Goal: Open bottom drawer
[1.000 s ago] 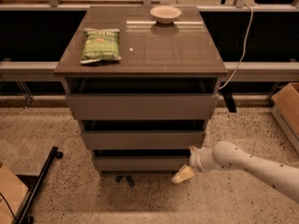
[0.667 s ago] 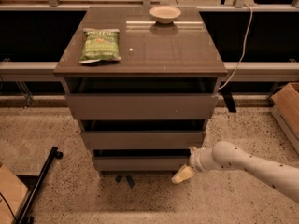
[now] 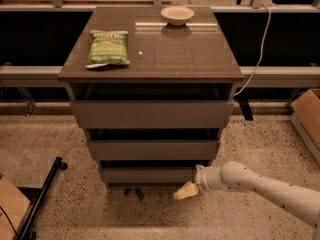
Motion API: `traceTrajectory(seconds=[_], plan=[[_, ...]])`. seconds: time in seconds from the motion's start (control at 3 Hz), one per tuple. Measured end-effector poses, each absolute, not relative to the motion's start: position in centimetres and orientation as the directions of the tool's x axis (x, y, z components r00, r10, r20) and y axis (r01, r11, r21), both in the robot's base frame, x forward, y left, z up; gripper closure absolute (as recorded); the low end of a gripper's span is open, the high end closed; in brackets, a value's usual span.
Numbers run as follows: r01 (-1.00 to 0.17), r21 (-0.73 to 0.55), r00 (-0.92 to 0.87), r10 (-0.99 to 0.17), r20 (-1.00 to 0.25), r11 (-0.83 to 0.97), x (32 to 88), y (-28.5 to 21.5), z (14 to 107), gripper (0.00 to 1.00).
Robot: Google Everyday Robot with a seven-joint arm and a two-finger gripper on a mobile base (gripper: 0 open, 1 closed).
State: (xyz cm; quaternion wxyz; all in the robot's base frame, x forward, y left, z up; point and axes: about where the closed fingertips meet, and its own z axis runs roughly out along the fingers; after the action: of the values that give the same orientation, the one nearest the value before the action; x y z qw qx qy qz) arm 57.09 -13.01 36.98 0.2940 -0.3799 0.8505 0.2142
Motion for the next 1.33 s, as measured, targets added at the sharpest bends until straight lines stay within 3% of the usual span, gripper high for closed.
traceTrajectory(seconds=[1.0,1.33], plan=[[-0.732,0.195,-0.550,-0.398,-0.734,0.653,62.4,-12.5,29.6,0.00],[-0.728,0.204,-0.533,-0.353,-0.769,0.654,68.0,-14.7,27.0,0.00]])
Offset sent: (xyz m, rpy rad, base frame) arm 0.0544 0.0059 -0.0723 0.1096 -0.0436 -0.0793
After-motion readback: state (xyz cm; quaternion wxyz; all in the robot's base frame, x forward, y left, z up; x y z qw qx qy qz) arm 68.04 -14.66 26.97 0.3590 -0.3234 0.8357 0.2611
